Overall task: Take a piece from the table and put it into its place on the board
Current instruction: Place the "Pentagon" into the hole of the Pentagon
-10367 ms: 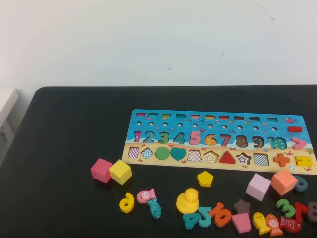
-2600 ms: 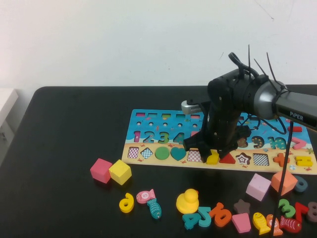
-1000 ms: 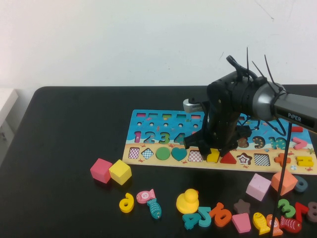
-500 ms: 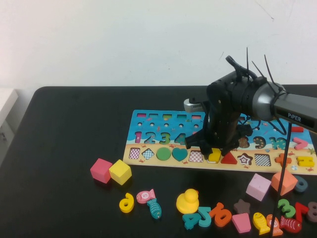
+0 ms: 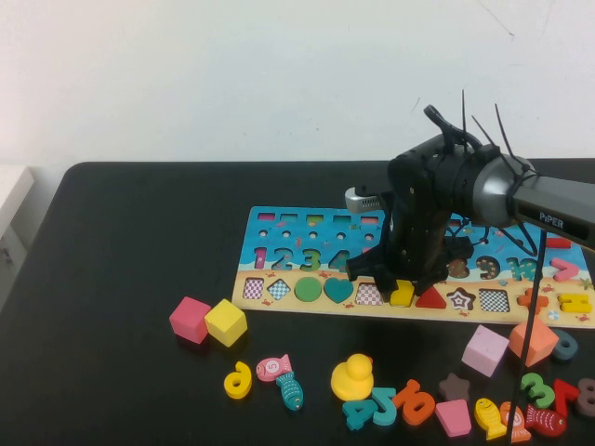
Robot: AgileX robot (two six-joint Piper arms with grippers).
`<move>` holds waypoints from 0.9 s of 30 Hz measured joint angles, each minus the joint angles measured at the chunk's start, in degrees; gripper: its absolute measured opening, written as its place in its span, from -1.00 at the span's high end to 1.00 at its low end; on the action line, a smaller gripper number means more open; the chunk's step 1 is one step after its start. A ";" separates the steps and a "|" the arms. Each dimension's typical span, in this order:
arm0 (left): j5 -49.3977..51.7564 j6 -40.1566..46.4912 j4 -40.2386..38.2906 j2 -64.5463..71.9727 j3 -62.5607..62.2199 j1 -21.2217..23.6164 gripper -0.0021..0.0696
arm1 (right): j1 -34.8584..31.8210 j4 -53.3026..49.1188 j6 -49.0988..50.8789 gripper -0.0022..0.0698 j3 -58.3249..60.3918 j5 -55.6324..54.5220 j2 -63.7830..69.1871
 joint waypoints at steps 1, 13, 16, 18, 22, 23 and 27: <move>0.00 0.00 0.00 0.00 0.00 0.00 0.95 | 0.00 0.00 0.00 -0.09 0.00 -0.02 0.00; 0.00 0.00 0.00 0.00 0.00 0.00 0.95 | 0.00 -0.20 -0.82 -0.20 0.00 2.37 0.00; 0.00 0.00 0.00 0.00 0.00 0.00 0.95 | 0.00 -0.20 -0.82 -0.31 -0.67 4.03 0.00; 0.00 0.00 0.00 0.00 0.00 0.00 0.95 | 0.00 -0.20 -0.82 -0.40 -1.28 5.34 0.00; 0.00 0.00 0.00 0.00 0.00 0.00 0.95 | 0.00 -0.48 -0.38 -0.55 -3.40 8.28 0.00; 0.00 0.00 0.00 0.00 0.00 0.00 0.95 | 0.00 -0.64 -0.27 -0.56 -4.06 9.25 0.00; 0.00 0.00 0.00 0.00 0.00 0.00 0.95 | 0.00 -1.53 -0.75 -0.59 -7.28 13.12 0.00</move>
